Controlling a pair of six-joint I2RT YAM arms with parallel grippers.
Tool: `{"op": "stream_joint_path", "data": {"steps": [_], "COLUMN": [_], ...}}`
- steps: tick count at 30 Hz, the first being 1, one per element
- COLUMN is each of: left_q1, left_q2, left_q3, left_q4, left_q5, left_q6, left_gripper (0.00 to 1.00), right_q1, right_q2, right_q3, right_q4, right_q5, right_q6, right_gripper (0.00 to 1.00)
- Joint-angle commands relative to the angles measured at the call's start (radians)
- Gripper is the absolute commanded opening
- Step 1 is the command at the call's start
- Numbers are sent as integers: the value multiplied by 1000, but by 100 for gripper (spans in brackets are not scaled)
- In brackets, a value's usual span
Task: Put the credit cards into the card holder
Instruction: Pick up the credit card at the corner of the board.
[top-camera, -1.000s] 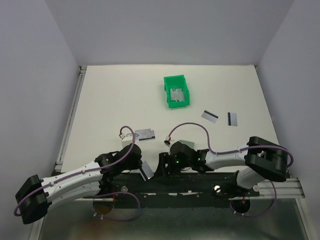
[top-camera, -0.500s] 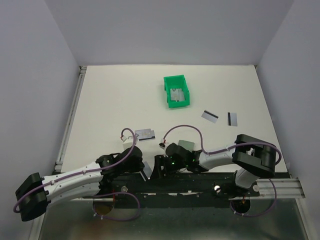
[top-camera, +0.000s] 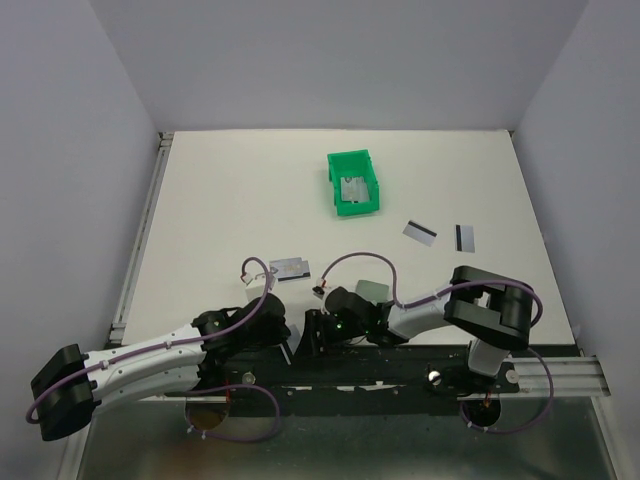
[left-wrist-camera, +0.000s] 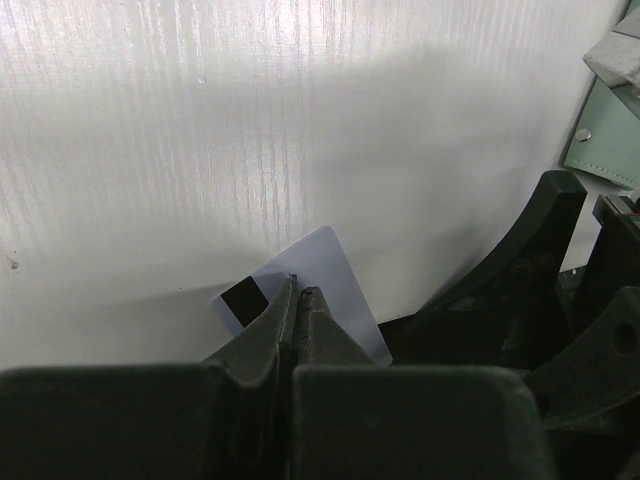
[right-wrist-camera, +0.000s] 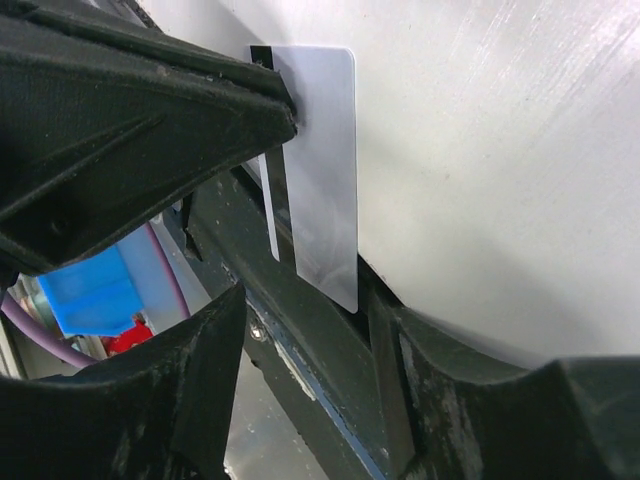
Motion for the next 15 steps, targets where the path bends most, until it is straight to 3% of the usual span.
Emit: {"op": "stream_joint_path", "data": {"steps": [1, 8, 15], "left_q1": [-8, -8, -10], "left_q2": [7, -5, -39], "left_q3": [-36, -42, -41], "left_q4": [-58, -65, -74], "left_q5": [25, 23, 14], "left_q6": [-10, -18, -28], "left_gripper": [0, 0, 0], "right_q1": [-3, -1, -1], "right_q2": [64, 87, 52], "right_q3": [-9, -26, -32], "right_q4": [42, 110, 103], "right_q5": [73, 108, 163], "right_q6": [37, 79, 63], "right_gripper": [58, 45, 18]}}
